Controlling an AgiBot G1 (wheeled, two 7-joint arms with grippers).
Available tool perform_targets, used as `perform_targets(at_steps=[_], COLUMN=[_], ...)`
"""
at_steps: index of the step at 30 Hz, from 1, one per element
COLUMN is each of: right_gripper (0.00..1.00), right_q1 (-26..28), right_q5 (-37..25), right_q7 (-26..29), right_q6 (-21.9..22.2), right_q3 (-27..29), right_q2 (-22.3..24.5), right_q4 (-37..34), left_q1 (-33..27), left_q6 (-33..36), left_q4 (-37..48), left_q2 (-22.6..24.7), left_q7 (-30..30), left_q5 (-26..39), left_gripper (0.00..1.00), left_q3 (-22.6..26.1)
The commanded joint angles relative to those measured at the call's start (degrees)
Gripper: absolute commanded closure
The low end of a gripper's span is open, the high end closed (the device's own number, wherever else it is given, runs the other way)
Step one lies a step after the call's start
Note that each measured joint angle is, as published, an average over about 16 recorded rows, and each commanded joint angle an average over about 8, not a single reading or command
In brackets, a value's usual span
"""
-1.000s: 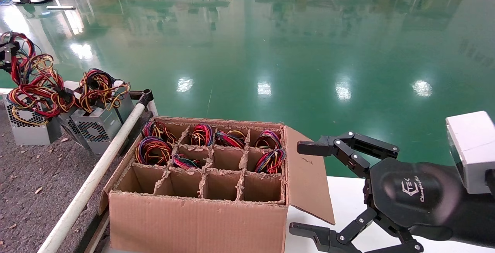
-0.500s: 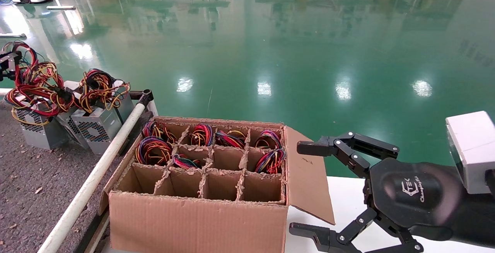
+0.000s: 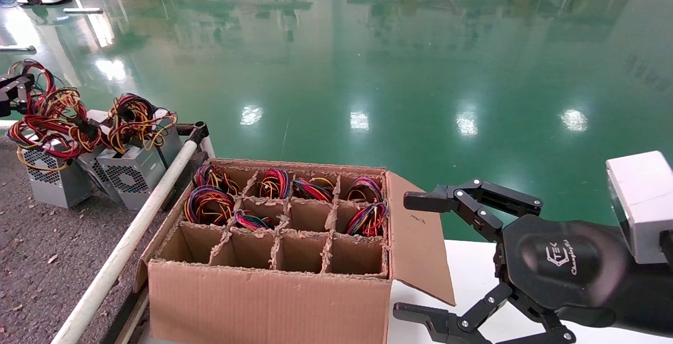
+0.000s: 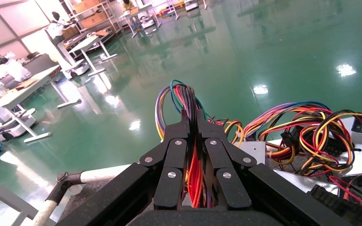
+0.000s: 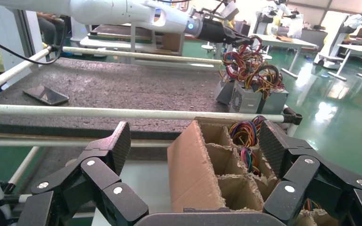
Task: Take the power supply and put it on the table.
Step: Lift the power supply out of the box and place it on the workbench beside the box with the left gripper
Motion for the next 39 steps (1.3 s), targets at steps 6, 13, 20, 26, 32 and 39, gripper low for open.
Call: perform_targets(at_steps=[6,13,20,26,32,39], right_gripper=[0.00,0.00,0.00,0.00,0.00,0.00], right_q1=[0.00,-0.01,-0.02,-0.01,-0.01,-0.01], right_q5=[0.00,0.00,0.00,0.01,0.02,0.02], right_q7=[0.00,0.00,0.00,0.00,0.00,0.00], right_q6=[0.00,0.01,0.01,0.01,0.01,0.01], right_q3=[0.00,0.00,0.00,0.00,0.00,0.00], right_q2=[0.00,0.00,0.00,0.00,0.00,0.00], right_q4=[0.00,-0.01,-0.01,-0.01,-0.01,-0.01], left_q1=[0.64,0.74,0.75,0.74,0.73,0.70], left_q6=[0.26,0.41,0.42,0.42,0.42,0.42], left_q4=[0.99,1.74,1.92,1.86,1.76,1.69], left_q2=[0.39,0.52,0.54,0.53,0.51,0.49], left_q7=[2.93,4.37,4.44,4.33,4.25,4.21], left_q5=[-1.32,-2.02,-2.16,-2.06,-1.98,-1.91], left_gripper=[1.00,0.82,0.01,0.00,0.00,0.00], left_q3=[-1.02,-1.54,-1.62,-1.55,-1.50,-1.47])
